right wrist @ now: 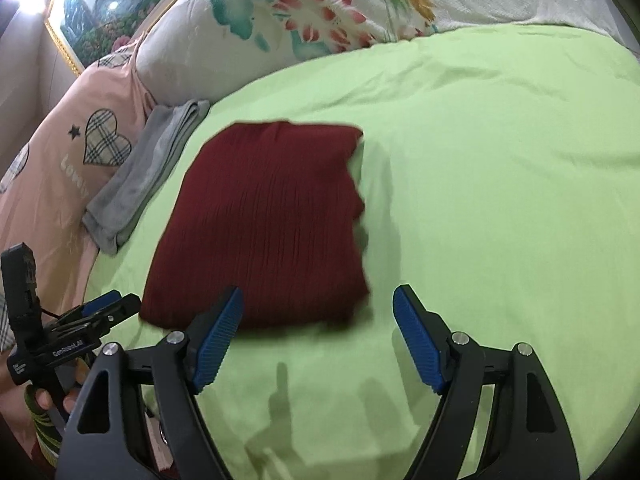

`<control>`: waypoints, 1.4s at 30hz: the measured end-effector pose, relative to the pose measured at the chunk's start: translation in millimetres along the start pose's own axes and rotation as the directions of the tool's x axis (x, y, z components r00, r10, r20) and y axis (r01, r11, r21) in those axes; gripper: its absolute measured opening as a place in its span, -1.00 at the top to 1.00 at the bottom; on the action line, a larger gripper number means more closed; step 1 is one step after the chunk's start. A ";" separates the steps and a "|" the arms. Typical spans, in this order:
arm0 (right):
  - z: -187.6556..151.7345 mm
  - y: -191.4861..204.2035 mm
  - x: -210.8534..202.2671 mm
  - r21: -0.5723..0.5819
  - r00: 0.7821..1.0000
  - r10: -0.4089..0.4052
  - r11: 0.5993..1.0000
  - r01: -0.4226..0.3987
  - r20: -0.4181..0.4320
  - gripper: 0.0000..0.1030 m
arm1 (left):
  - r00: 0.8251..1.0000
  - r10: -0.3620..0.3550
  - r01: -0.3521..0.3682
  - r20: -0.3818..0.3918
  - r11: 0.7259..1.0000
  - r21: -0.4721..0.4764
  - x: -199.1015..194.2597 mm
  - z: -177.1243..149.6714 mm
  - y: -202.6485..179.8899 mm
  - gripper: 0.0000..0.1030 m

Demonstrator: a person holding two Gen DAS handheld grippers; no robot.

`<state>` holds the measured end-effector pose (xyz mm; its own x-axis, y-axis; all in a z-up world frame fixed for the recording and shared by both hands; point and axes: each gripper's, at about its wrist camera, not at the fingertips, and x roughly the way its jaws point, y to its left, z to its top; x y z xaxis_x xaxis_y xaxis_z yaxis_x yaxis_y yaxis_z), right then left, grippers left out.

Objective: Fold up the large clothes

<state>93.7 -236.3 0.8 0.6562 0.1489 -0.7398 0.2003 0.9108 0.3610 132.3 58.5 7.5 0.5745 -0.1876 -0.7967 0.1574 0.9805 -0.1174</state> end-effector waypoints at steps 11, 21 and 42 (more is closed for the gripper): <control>78.9 -15.2 103.7 -0.043 0.992 -0.059 0.998 0.055 -0.115 -0.51 | 0.996 -0.033 0.033 -0.089 0.999 -0.002 57.8 54.7 10.9 -0.76; 78.8 -22.7 87.2 0.013 0.988 -0.116 0.993 0.118 -0.106 -0.57 | 0.992 -0.020 0.018 -0.126 1.000 -0.016 71.8 53.1 8.3 -0.87; -58.1 43.2 -35.8 -0.114 0.997 -0.010 0.993 0.002 -0.073 -0.60 | 0.993 0.115 -0.113 -0.023 0.991 0.065 -51.2 -68.5 1.3 -0.86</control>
<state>36.6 -179.8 9.9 0.5995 0.1671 -0.7828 0.1174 0.9490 0.2925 48.1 73.4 7.5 0.5705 -0.0721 -0.8181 0.1428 0.9897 0.0123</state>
